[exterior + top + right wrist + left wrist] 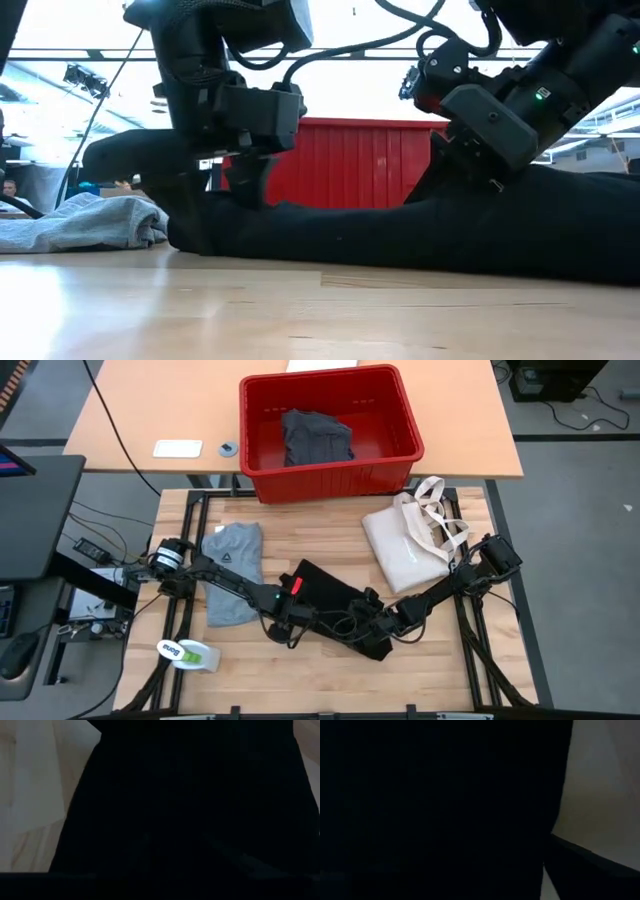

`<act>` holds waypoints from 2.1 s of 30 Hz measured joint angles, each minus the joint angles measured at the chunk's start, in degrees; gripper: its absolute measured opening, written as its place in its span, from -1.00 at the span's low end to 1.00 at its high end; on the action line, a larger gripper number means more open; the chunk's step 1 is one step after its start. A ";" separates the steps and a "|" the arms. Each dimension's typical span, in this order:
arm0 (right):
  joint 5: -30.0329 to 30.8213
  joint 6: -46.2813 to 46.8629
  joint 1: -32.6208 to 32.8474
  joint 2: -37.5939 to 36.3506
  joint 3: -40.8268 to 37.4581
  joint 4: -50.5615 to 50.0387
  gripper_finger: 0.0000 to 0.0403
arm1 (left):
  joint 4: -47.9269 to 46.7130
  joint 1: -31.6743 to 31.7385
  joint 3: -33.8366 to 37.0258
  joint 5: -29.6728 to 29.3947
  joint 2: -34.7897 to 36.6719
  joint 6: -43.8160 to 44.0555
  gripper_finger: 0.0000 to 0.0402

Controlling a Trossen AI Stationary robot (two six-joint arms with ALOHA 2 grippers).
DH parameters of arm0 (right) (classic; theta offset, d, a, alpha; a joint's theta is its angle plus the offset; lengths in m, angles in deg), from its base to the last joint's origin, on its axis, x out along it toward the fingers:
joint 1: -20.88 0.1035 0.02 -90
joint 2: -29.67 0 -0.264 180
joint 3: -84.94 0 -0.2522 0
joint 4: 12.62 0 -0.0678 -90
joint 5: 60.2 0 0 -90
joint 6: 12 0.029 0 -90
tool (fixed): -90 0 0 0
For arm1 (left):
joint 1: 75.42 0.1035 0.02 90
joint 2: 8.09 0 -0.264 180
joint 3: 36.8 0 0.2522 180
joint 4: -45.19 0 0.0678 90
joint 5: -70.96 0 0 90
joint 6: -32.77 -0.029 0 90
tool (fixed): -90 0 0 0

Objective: Fold Laundry from Bin
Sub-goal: Fold the black shirt

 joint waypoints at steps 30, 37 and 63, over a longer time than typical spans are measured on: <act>22.12 -36.55 9.46 4.92 20.31 -1.96 -0.15 | -6.74 3.53 -2.07 7.34 14.45 14.73 -0.83; 21.73 -35.05 8.02 11.23 29.39 -9.23 0.25 | -6.03 3.27 -2.11 8.55 15.24 17.63 -0.82; 23.84 11.82 7.98 17.81 30.26 -45.06 0.32 | -2.11 -4.01 -2.13 6.32 21.00 31.33 -0.82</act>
